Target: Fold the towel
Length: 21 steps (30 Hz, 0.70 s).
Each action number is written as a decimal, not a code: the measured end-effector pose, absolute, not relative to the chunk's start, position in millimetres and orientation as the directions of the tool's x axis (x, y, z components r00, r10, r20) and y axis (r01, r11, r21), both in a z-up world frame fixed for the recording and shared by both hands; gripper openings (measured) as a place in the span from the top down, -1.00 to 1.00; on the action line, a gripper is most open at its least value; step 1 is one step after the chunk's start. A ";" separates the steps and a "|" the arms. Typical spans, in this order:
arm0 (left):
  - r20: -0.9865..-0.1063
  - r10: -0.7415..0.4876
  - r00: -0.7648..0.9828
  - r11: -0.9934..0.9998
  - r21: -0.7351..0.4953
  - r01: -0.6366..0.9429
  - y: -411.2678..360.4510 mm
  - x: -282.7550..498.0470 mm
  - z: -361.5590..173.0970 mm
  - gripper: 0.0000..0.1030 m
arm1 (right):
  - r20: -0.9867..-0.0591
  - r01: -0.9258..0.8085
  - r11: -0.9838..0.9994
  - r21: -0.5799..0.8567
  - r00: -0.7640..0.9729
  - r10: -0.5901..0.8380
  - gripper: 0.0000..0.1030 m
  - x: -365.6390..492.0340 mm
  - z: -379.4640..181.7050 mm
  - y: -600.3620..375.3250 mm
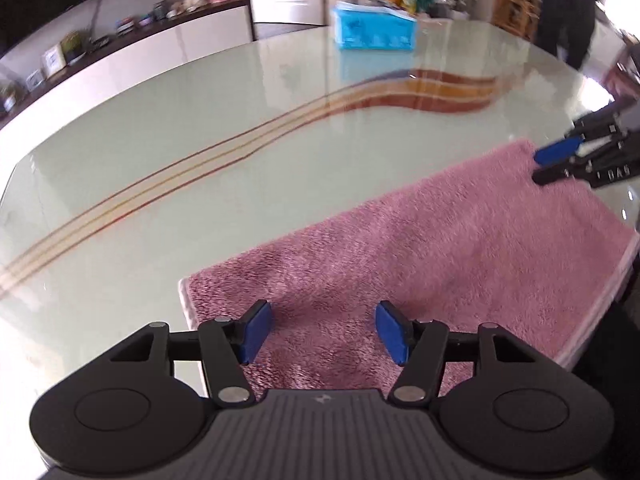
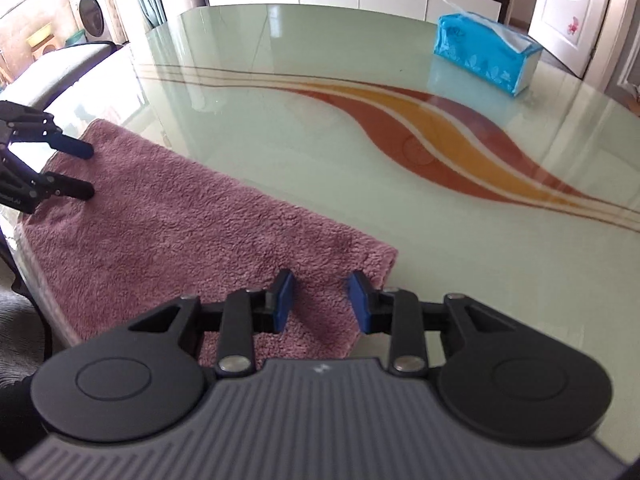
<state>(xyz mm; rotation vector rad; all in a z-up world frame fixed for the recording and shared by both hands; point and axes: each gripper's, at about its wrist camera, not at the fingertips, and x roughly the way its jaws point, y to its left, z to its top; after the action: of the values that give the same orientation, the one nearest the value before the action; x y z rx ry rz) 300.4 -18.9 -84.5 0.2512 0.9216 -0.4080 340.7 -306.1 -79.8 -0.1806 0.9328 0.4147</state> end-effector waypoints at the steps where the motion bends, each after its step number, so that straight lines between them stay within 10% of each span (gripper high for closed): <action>1: -0.808 -0.223 0.546 0.903 0.040 0.428 -19.2 301.4 -86.0 -0.31 | -0.809 -0.421 0.907 0.019 0.526 0.262 0.41 345.4 -79.9 -305.0; 21: -0.810 -0.153 0.566 0.969 -0.010 0.247 -52.0 248.5 -74.1 -0.19 | -0.798 -0.477 0.878 0.040 0.513 0.316 0.04 286.5 -73.1 -235.1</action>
<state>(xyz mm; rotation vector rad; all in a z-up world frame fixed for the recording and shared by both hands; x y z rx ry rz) 248.5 -52.0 -74.1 0.1086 0.9401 -0.2355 286.5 -235.1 -73.1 -0.1940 0.9153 0.4802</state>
